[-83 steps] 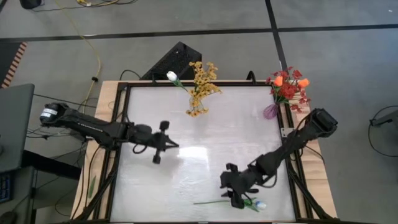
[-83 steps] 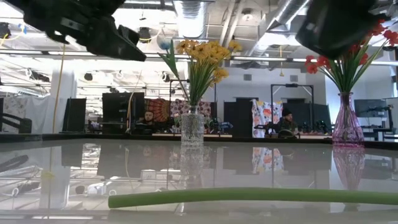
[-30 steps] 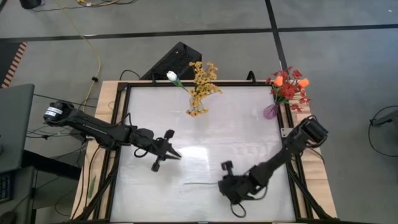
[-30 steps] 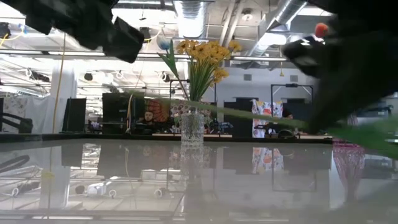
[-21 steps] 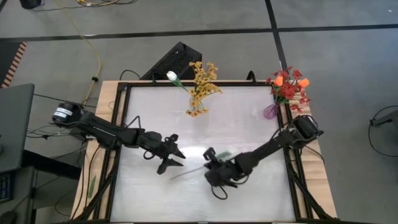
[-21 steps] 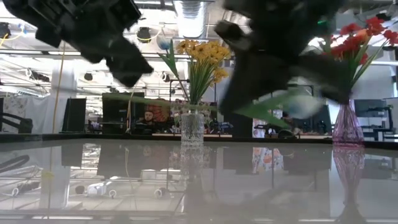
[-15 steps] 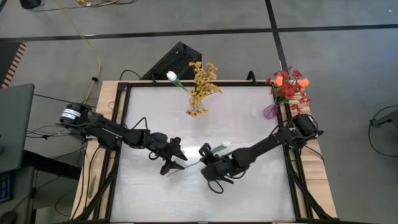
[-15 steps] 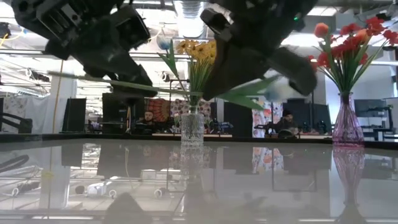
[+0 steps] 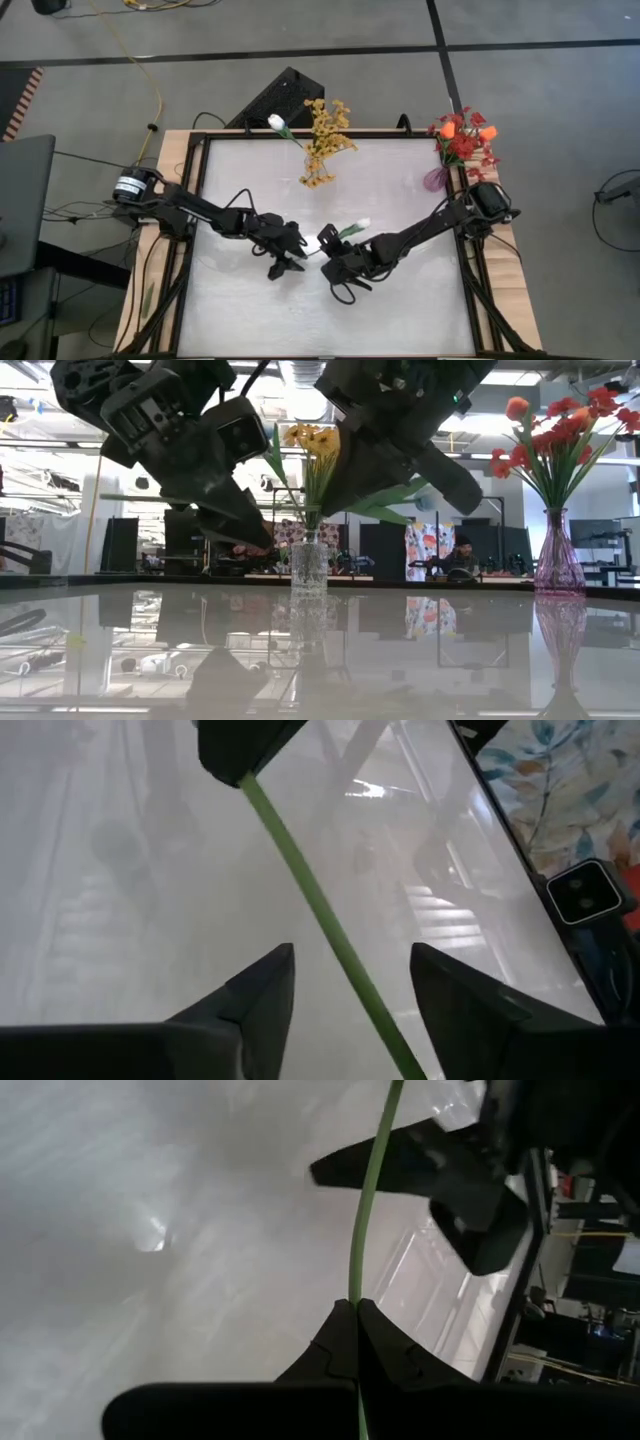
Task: Sort flowers into vase by color
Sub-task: Put the white tulip into the transparent vase
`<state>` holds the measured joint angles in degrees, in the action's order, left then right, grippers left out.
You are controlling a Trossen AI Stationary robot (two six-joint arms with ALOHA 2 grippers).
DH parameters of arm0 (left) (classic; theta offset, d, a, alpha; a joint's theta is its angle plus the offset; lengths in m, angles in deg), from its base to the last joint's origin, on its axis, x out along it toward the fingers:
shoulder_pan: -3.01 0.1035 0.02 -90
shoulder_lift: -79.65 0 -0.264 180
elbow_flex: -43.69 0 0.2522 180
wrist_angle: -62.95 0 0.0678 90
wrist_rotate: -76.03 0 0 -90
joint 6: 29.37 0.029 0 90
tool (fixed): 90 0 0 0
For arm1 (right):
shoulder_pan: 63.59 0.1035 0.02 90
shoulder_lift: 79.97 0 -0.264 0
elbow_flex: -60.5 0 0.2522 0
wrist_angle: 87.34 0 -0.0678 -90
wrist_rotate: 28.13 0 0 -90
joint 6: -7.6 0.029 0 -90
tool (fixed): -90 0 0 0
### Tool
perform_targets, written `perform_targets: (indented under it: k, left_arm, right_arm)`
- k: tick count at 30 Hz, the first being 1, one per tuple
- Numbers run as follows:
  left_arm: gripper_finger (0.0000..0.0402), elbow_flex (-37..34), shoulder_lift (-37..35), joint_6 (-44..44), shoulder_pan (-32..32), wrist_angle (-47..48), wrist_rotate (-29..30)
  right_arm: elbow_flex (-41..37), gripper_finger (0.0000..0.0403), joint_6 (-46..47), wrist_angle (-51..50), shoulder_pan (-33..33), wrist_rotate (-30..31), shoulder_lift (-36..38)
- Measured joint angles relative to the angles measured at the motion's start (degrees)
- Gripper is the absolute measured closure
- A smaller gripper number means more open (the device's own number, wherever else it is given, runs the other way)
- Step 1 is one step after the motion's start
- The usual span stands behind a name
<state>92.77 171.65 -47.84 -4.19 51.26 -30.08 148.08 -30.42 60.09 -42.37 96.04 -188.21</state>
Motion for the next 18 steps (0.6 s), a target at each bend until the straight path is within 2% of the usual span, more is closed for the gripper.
perform_targets:
  k: [11,15,18]
  left_arm:
    - [0.0314,0.0,-0.2,0.1,1.6,0.5,-1.9]
    - [0.0385,0.0,-0.2,1.2,1.6,0.6,-3.7]
    - [0.0397,-0.1,-0.2,1.5,1.6,0.8,-4.1]
  right_arm:
    - [0.0,0.0383,0.4,-0.7,0.5,-1.4,0.1]
    - [0.0,0.0358,1.6,1.2,0.4,-1.3,0.1]
    - [0.0,0.0335,3.9,3.2,0.3,-1.3,0.1]
